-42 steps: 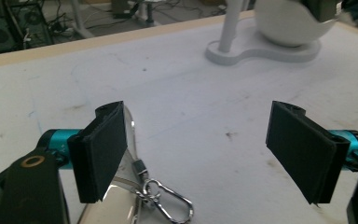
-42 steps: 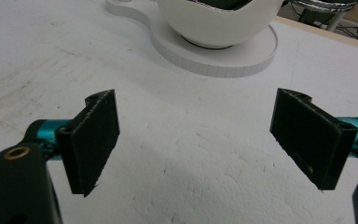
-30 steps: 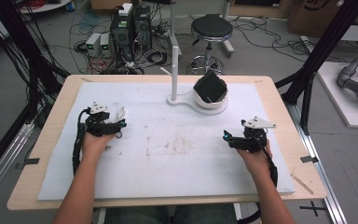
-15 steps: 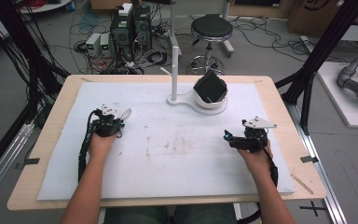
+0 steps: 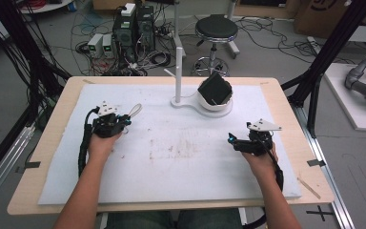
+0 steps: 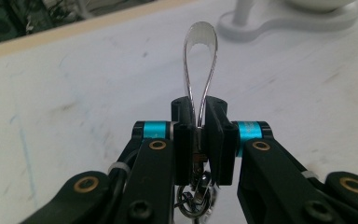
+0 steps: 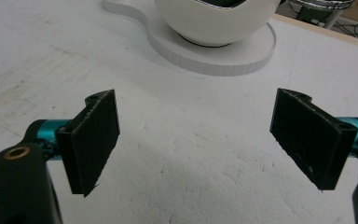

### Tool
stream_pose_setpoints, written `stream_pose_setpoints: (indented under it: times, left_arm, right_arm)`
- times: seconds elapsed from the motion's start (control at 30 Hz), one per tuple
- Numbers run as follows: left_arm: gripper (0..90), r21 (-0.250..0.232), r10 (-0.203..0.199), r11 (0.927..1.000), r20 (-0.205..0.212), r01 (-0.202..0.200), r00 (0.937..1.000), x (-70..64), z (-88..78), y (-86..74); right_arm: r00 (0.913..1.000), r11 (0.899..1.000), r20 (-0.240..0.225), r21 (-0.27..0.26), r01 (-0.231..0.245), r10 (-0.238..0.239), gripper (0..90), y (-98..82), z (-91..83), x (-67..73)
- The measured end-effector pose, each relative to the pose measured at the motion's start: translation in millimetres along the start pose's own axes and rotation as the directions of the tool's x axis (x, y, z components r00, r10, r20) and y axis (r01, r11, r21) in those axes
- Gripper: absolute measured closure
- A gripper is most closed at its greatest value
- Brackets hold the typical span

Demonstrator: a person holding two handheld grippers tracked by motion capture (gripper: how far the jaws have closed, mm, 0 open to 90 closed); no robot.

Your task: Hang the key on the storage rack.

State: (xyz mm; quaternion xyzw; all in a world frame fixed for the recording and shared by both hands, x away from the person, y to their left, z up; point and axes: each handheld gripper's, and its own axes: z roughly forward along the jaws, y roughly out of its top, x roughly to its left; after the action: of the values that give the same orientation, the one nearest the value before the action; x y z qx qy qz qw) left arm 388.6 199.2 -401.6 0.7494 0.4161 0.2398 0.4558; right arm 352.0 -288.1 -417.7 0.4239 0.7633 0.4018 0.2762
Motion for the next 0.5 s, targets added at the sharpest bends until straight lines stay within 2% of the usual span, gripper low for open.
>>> stream_pose_setpoints:
  times: [0.13, 0.23, 0.33, 0.43, 0.5]
  left_arm:
    - [81.6, -0.091, -0.019, 0.9956, 0.035, 0.022, 0.9992, -11.0, -10.1, 18.9]
    - [81.6, -0.141, -0.002, 0.9900, 0.048, 0.009, 0.9988, -21.4, -14.2, 34.3]
    - [81.6, -0.189, 0.011, 0.9820, 0.062, 0.001, 0.9980, -31.2, -17.0, 51.3]
    - [81.6, -0.238, 0.009, 0.9712, 0.087, 0.012, 0.9961, -38.8, -19.1, 68.4]
    - [81.6, -0.256, 0.024, 0.9666, 0.088, 0.000, 0.9959, -43.9, -19.1, 79.6]
  right_arm:
    - [1.0000, 1.000, 0.003, -0.009, -0.001, 0.001, 15.7, 0.5, -1.1, 1.2]
    - [1.0000, 1.000, 0.000, -0.009, 0.000, 0.000, 15.7, 0.6, -0.7, 1.7]
    - [1.0000, 1.000, -0.003, -0.006, 0.004, -0.004, 15.7, 0.6, -0.1, 2.5]
    - [1.0000, 1.000, -0.005, -0.006, 0.008, -0.008, 15.7, 0.6, 0.0, 2.3]
    - [1.0000, 1.000, -0.006, -0.007, 0.004, -0.004, 15.7, 0.6, -0.1, 2.2]
